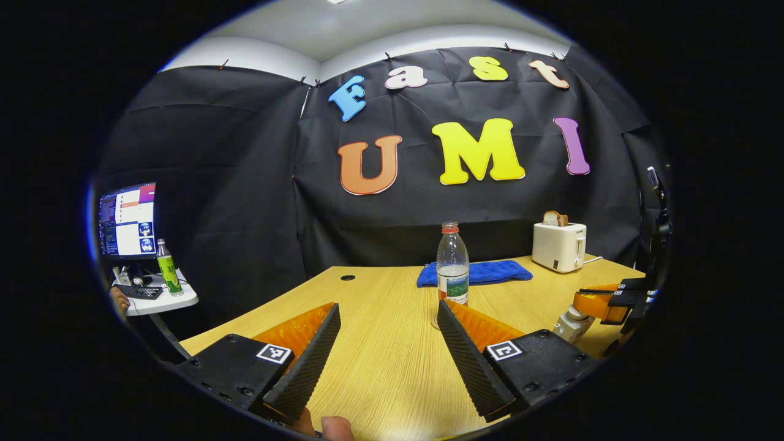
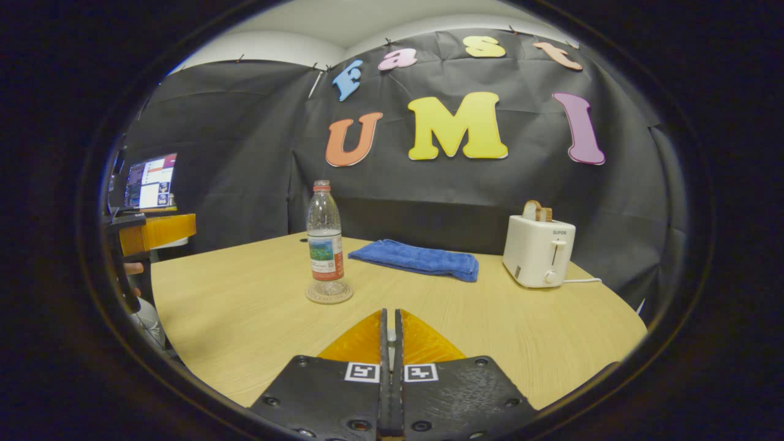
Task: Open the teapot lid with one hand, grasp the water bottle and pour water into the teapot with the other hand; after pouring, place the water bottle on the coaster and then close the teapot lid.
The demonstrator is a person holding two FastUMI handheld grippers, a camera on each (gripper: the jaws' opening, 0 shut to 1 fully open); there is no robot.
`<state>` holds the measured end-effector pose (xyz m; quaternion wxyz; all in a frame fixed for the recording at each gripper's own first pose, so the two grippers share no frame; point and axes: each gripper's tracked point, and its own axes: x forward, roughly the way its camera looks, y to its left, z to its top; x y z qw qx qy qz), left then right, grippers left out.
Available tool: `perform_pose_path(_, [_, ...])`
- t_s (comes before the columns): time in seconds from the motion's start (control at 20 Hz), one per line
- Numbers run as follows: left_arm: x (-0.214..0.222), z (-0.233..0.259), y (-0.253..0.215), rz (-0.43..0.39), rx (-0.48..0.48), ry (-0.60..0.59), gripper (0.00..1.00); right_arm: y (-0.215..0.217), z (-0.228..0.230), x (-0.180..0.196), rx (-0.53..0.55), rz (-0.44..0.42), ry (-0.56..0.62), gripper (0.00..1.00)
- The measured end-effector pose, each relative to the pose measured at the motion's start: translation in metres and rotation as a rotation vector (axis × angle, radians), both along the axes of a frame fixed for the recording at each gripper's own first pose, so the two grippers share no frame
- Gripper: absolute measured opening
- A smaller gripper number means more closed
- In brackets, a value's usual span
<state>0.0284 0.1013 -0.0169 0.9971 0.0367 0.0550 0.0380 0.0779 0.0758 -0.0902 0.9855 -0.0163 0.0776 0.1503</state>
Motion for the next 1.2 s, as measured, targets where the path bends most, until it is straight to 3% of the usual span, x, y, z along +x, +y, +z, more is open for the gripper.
perform_pose_path(0.45, [-0.004, 0.006, -0.008, -0.012, 0.003, -0.01, 0.99, -0.001, -0.01, -0.001, 0.018, -0.005, 0.007, 0.0])
perform_pose_path(0.6, [-0.005, 0.006, -0.009, -0.012, 0.001, -0.009, 1.0, 0.001, -0.004, -0.003, 0.008, -0.006, -0.008, 0.07])
perform_pose_path(0.7, [-0.006, 0.008, -0.013, -0.009, -0.001, -0.012, 0.99, -0.005, 0.01, -0.005, 0.03, -0.025, -0.04, 0.44])
perform_pose_path(0.85, [-0.005, 0.014, -0.027, -0.021, -0.013, -0.031, 0.99, -0.035, 0.036, -0.008, 0.06, -0.132, -0.107, 0.96])
perform_pose_path(1.2, [0.001, 0.031, -0.087, -0.123, -0.105, -0.086, 1.0, -0.107, 0.072, -0.054, 0.018, -0.283, -0.146, 0.96])
